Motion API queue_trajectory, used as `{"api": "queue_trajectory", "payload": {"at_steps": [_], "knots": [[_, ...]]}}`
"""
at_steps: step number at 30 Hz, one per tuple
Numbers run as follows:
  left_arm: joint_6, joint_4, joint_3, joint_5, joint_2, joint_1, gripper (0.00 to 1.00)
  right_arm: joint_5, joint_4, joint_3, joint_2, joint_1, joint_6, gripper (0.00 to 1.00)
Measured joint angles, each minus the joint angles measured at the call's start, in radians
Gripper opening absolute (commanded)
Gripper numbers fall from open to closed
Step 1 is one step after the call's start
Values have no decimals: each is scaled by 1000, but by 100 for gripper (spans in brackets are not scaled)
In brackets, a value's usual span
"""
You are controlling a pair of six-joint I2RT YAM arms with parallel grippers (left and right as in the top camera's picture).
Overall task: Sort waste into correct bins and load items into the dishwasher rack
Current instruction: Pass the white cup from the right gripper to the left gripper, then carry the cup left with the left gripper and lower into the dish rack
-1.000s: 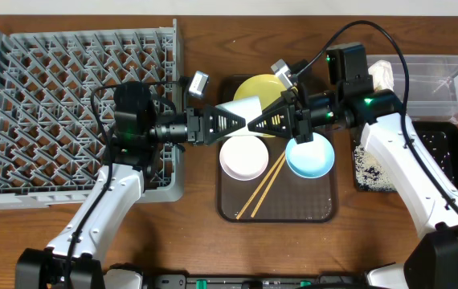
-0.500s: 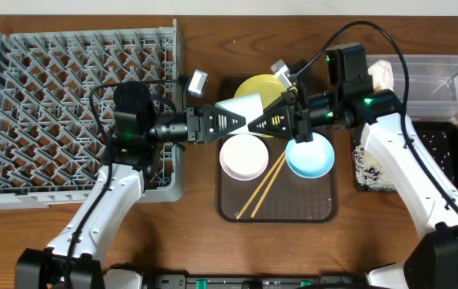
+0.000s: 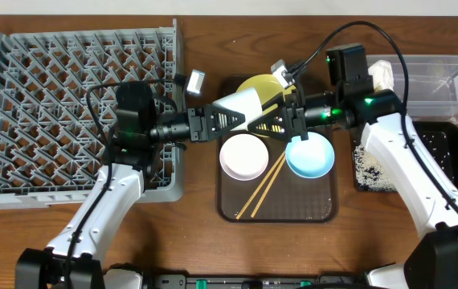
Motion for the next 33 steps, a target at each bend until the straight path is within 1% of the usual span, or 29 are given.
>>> {"api": "queue_trajectory", "payload": {"at_steps": [5,7,12,15,18,21,25,26,28,33], "knots": [[121,-138,0,-131,0,2,31,233,-82,0,0,-46,7,45],[172,-200,1,-202,0,8,31,313,-107,0,0,-64,9,44],[262,-253,1,-339,0,39,29,448,-152,0,0,-106,10,43],[298,-259,1,-409,0,68,23,498,-176,0,0,-127,10,41],[339,-324,11,-486,0,99,19,534,-193,0,0,-139,10,40],[397,-441,39,-579,0,125,19,560,-203,0,0,-148,10,38],[492,-614,125,-701,-1,140,19,587,-214,0,0,-151,10,36],[517,-653,154,-728,-1,140,15,593,-216,0,0,-151,10,36],[560,-719,220,-784,-5,140,14,601,-220,0,0,-151,10,36],[607,-752,291,-860,-29,153,14,620,-236,0,0,-151,10,35]]}}
